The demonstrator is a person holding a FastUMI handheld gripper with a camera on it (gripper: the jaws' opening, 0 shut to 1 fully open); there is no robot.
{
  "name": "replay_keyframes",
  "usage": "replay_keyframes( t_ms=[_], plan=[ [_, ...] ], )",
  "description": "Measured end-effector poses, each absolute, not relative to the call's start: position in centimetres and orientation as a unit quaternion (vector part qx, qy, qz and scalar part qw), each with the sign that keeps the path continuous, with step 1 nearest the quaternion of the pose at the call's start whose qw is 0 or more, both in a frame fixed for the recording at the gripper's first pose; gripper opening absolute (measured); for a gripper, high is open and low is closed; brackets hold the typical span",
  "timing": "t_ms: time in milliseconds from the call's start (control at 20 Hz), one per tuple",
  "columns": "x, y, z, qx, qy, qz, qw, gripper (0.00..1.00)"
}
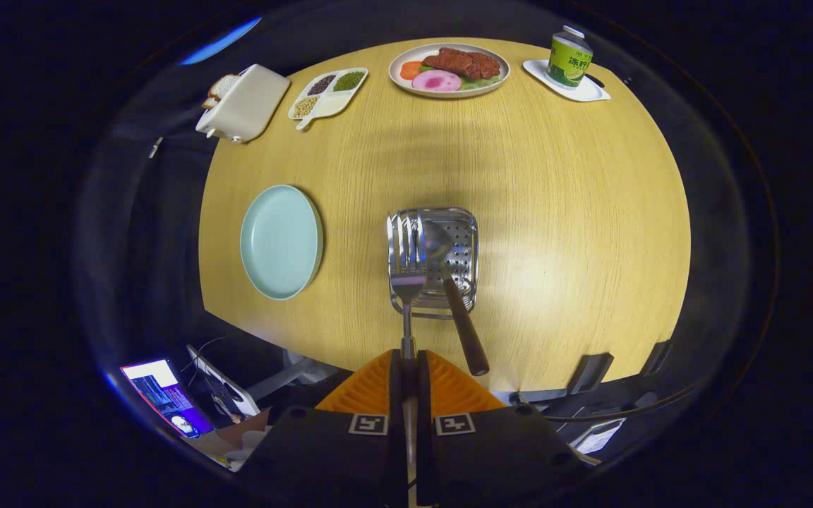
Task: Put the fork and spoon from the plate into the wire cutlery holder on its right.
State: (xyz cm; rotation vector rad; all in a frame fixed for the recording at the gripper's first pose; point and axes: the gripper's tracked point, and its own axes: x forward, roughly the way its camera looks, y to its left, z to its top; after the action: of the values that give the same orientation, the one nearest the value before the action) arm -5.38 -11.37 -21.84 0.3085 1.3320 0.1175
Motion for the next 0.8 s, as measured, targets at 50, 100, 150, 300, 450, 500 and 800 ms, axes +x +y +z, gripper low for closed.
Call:
replay_keyframes(
  t_ms=[50, 100, 150, 300, 450, 500, 800],
  plan=[
    [-5.5, -11.4, -22.2, 0.138, 0.628, 0.057, 0.764, 0.1],
    [-5.6, -11.5, -22.6, 0.133, 0.641, 0.057, 0.754, 0.1],
    [-5.6, -11.5, -22.9, 0.128, 0.653, 0.057, 0.745, 0.1],
    [-5.6, -11.5, -24.0, 0.126, 0.682, 0.05, 0.719, 0.1],
    [-4.8, -11.9, -24.7, 0.127, 0.692, 0.036, 0.709, 0.1],
    [-4.7, -11.8, -24.7, 0.128, 0.694, 0.035, 0.708, 0.1],
    [-4.3, -11.8, -24.4, 0.131, 0.694, 0.038, 0.707, 0.14]
  ],
)
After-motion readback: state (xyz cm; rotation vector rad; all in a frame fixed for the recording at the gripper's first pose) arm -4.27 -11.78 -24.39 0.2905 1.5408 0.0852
